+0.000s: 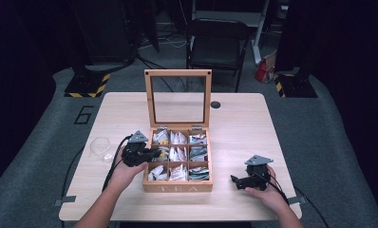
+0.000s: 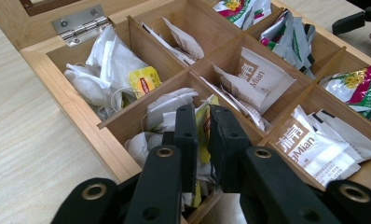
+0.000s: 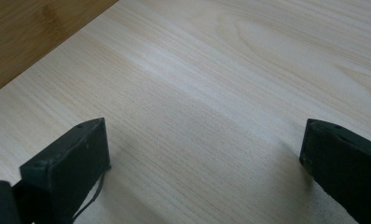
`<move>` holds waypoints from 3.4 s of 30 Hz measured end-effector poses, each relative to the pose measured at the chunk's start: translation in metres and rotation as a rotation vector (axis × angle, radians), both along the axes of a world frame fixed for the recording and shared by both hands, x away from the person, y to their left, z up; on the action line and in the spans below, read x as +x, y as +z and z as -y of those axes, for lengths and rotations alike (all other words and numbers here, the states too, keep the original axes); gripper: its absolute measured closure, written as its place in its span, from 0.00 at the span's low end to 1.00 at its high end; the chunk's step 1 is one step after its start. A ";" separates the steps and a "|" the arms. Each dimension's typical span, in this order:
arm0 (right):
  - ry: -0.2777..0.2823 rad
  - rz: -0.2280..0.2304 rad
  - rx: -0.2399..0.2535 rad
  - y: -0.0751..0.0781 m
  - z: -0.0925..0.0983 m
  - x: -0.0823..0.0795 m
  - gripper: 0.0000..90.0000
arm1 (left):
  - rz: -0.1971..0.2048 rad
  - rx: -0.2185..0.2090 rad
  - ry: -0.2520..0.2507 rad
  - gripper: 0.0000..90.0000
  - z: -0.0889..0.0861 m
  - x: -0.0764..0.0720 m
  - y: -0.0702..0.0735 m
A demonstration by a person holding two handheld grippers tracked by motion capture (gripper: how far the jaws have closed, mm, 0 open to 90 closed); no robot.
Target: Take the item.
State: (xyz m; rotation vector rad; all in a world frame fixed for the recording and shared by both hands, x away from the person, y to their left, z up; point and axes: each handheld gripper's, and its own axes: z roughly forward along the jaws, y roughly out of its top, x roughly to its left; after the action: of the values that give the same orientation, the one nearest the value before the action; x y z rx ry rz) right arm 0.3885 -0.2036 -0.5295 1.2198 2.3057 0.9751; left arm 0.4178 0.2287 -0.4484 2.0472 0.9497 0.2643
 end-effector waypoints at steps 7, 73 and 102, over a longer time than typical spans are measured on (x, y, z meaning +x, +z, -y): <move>0.001 0.000 0.002 0.000 0.000 0.000 0.01 | 0.026 0.001 -0.017 0.97 0.004 -0.005 0.005; 0.000 0.001 0.000 0.000 0.000 0.000 0.01 | 0.154 -0.027 0.136 0.98 -0.070 -0.009 0.080; 0.001 0.001 0.000 0.000 0.000 0.000 0.01 | 0.161 -0.035 0.273 0.98 -0.128 -0.019 0.085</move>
State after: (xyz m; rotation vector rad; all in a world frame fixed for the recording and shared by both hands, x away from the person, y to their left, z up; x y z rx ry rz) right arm 0.3886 -0.2035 -0.5296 1.2180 2.3057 0.9751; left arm 0.3992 0.3566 -0.3631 1.8322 1.1227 0.5458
